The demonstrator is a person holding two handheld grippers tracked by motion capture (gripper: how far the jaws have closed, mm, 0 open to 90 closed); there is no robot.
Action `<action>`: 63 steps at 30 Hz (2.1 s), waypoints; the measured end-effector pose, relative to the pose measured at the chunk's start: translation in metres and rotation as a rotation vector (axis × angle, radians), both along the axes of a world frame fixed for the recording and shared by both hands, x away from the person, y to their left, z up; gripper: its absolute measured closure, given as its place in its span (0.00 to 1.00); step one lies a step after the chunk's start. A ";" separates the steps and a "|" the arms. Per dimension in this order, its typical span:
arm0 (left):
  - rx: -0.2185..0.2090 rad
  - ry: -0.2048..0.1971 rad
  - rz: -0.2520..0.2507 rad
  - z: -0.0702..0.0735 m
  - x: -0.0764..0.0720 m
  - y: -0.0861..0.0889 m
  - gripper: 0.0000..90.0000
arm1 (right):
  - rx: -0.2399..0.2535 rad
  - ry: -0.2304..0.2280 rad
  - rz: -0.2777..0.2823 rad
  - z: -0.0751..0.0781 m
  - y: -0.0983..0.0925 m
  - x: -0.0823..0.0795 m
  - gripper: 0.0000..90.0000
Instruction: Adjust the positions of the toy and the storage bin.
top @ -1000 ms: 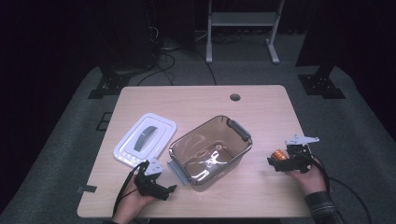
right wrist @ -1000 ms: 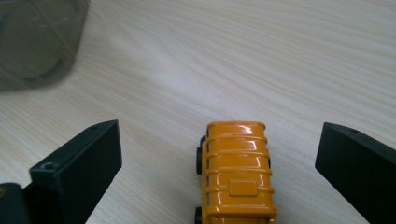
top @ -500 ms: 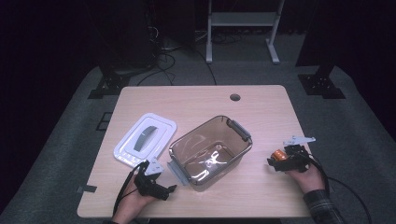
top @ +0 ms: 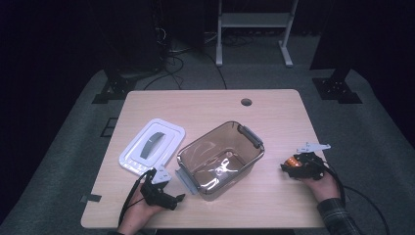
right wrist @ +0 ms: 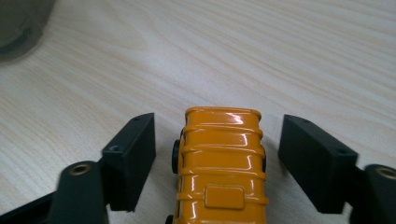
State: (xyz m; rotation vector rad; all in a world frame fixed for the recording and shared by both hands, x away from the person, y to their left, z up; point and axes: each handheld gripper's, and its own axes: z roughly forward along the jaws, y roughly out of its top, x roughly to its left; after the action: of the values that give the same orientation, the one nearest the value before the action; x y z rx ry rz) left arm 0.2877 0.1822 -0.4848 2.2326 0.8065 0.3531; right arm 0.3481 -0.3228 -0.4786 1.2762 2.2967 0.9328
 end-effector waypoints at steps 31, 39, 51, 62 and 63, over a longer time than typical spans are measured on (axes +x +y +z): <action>0.000 0.000 0.001 0.000 0.000 0.000 0.00 | 0.006 -0.020 0.022 0.012 0.002 -0.005 0.54; 0.000 0.000 0.000 0.000 0.000 0.000 0.00 | 0.028 -0.040 0.041 0.020 0.006 -0.009 0.54; 0.000 0.000 0.000 0.000 0.000 0.000 0.00 | 0.066 -0.078 0.048 0.032 0.006 -0.014 0.55; 0.000 0.000 0.001 0.000 0.000 0.000 0.00 | 0.073 -0.100 0.057 0.040 0.008 -0.015 0.55; 0.000 0.000 0.000 0.000 0.000 0.000 0.00 | 0.076 -0.104 0.058 0.041 0.008 -0.015 0.55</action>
State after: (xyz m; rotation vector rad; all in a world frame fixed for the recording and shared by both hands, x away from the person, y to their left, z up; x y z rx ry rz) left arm 0.2877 0.1822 -0.4848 2.2322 0.8064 0.3531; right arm 0.3326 -0.3150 -0.4374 1.1664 2.2483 1.0894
